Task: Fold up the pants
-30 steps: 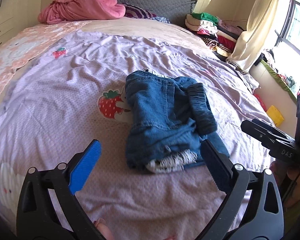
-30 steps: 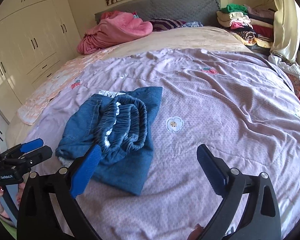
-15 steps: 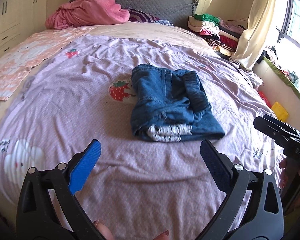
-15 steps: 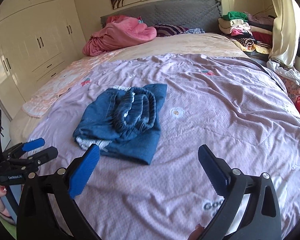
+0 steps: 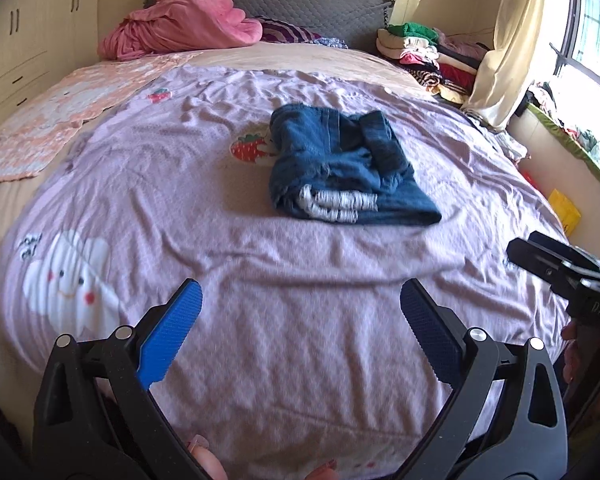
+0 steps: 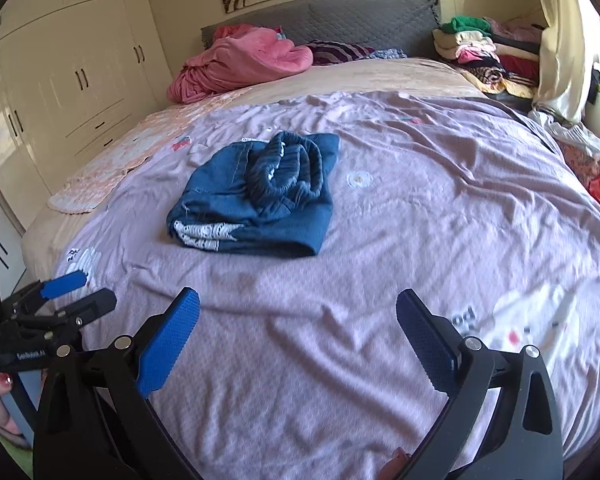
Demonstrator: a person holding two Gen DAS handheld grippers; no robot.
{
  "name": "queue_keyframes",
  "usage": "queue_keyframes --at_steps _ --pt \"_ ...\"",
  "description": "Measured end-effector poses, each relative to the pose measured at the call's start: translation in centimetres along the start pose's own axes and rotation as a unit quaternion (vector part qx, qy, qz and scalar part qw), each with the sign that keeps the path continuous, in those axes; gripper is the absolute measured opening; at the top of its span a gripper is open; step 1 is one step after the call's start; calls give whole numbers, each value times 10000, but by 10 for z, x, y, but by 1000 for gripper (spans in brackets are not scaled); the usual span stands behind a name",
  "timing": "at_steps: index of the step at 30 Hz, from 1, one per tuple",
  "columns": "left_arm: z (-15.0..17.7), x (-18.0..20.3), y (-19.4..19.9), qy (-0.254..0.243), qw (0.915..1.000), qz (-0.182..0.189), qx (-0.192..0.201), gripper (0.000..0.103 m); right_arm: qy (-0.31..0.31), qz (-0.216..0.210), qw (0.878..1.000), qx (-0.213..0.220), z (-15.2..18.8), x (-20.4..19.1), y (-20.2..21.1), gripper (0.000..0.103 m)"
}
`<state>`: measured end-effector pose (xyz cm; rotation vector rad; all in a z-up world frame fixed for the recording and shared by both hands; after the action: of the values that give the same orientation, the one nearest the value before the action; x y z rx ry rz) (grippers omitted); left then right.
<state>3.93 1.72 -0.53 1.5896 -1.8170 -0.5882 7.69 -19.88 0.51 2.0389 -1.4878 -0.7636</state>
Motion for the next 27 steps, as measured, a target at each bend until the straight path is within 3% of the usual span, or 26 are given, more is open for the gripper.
queue_keyframes --at_steps 12,27 --pt "40 -2 11 17 9998 -74 -175 93 -25 153 9997 -197 39 3 18 98" --pt "47 6 16 -118 9997 -156 -139 93 -54 210 9995 -228 55 3 31 98"
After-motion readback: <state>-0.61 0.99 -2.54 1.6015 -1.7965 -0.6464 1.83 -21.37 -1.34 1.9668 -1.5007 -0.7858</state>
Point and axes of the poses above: each gripper's, at about its wrist camera, not at the fingertips, and y roughly against the way its jaws point, x to its right, z to its underside, the point moved 1 cm from there along -y, roughly the way its jaws point, and after that the axes turned 3 degrees about z, right-handed, at the moved point
